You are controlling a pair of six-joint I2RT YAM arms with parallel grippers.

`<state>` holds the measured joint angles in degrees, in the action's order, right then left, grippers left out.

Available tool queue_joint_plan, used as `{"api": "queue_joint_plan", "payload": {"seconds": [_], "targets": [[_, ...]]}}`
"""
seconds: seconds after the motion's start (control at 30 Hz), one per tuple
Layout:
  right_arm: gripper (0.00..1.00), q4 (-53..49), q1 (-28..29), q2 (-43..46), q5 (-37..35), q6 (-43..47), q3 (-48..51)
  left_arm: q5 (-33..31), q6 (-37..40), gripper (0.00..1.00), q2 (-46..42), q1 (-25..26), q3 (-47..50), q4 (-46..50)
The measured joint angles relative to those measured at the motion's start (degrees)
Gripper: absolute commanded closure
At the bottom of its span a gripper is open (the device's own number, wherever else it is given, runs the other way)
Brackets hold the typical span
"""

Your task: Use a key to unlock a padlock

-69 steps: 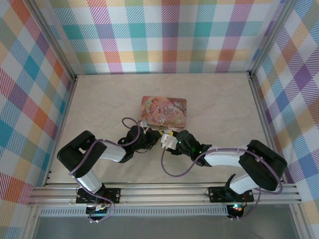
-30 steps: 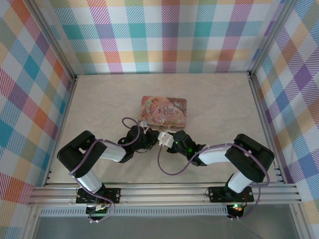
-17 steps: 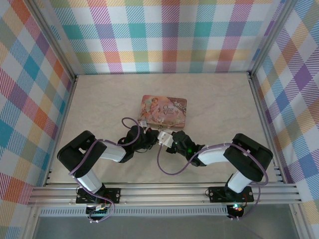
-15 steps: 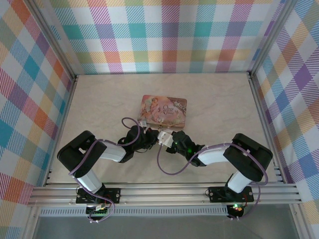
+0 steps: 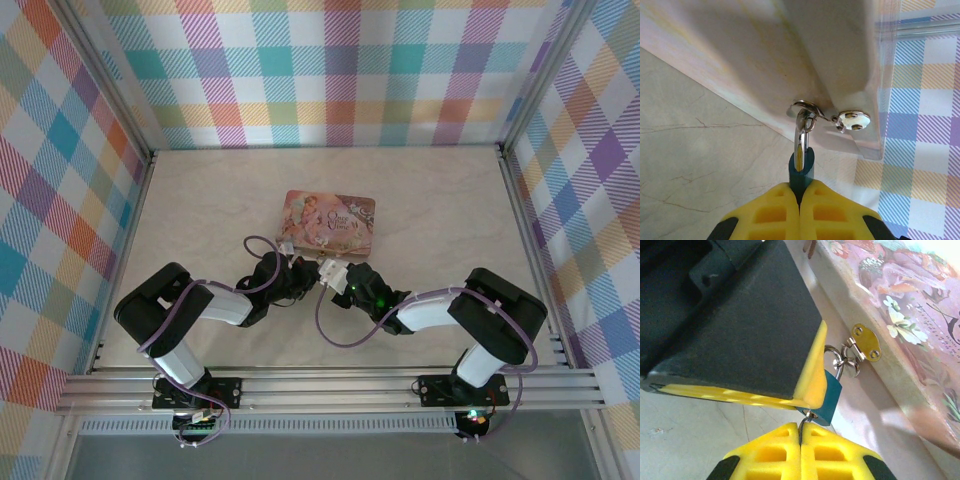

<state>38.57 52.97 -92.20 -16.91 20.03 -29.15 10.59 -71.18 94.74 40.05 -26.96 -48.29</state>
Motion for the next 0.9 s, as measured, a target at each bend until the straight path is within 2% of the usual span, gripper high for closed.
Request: {"api": "queue_joint_plan", "payload": {"seconds": [0.9], "targets": [[1.0, 6.62, -3.87, -0.46, 9.49, -22.58, 3.23, 0.66, 0.02, 0.97, 0.0, 0.07, 0.0, 0.17]]}}
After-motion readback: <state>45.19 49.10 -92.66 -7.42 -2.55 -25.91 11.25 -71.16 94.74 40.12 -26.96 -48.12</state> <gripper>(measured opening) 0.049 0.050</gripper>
